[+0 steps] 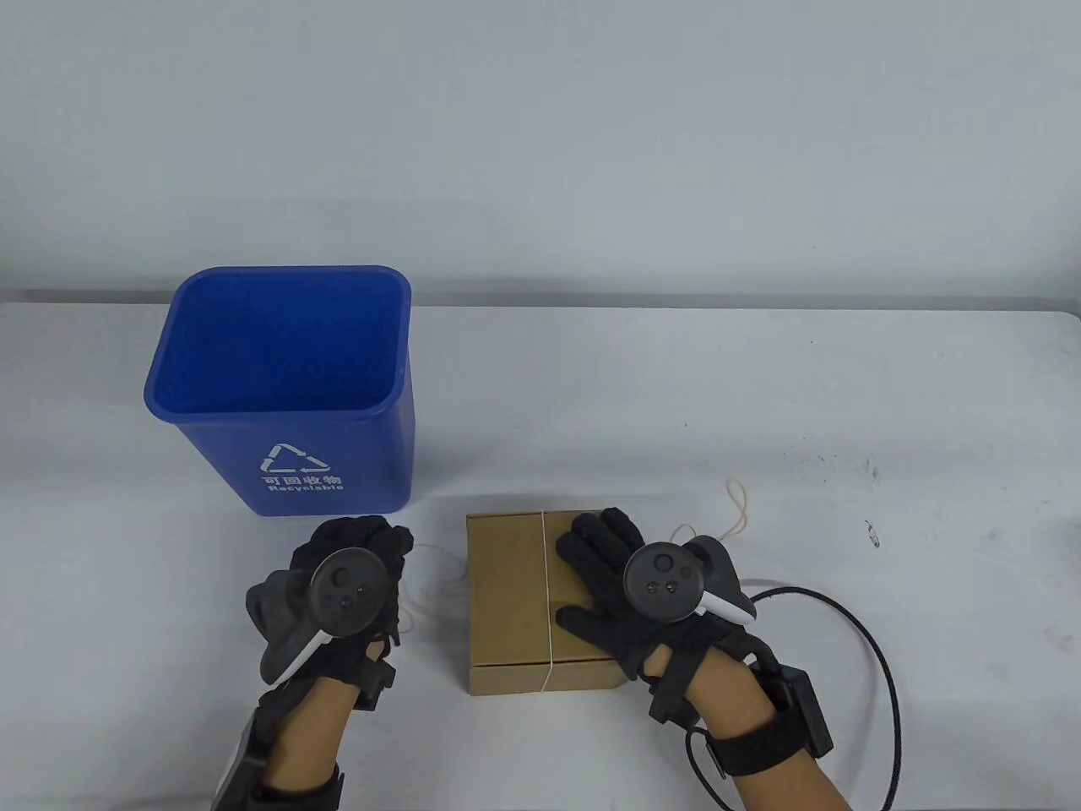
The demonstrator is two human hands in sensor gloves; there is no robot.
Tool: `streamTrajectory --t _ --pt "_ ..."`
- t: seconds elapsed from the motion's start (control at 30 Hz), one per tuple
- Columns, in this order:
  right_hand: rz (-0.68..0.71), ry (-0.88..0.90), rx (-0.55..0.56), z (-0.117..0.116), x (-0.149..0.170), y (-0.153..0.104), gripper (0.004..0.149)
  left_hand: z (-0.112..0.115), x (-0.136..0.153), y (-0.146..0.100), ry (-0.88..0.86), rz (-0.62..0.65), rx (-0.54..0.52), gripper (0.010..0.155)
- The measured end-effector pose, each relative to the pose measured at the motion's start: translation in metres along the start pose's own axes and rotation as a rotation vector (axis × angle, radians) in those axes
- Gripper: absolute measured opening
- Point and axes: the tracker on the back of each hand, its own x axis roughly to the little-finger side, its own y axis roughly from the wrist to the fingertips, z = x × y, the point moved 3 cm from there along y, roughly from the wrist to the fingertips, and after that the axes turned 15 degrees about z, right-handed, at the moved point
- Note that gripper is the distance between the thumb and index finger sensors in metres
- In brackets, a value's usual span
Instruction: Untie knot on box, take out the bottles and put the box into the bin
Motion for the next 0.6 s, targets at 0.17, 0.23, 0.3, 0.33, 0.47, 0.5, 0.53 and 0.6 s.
streamTrajectory --t 0.17,0.23,0.3,0.33,0.47,0.5,0.53,0.6 --pt "0.0 0.0 0.0 0.0 0.0 0.0 0.08 0.001 -0.007 0.0 -0.133 0.086 -0.027 0.042" --pt "0.0 0.0 0.0 0.0 0.0 0.0 0.08 0.005 -0.015 0.0 -0.235 0.146 -0.04 0.046" --pt "0.0 0.0 0.0 0.0 0.0 0.0 0.08 0.012 -0.03 0.001 -0.328 0.254 -0.022 0.054" --pt "0.0 0.0 0.0 0.0 0.0 0.0 0.08 0.015 -0.035 0.001 -0.353 0.276 -0.009 0.057" --pt "0.001 -0.003 0.006 0.0 0.0 0.0 0.08 0.037 -0.066 0.0 -0.363 0.386 0.133 0.073" --pt "0.002 -0.005 0.012 0.0 -0.001 0.0 0.08 0.047 -0.074 0.0 -0.348 0.425 0.205 0.079" --pt "0.003 -0.007 0.015 0.0 -0.001 0.0 0.079 0.056 -0.079 -0.001 -0.338 0.454 0.29 0.085" --pt "0.015 -0.014 0.037 0.002 -0.001 0.0 0.078 0.071 -0.084 -0.002 -0.334 0.467 0.402 0.095"
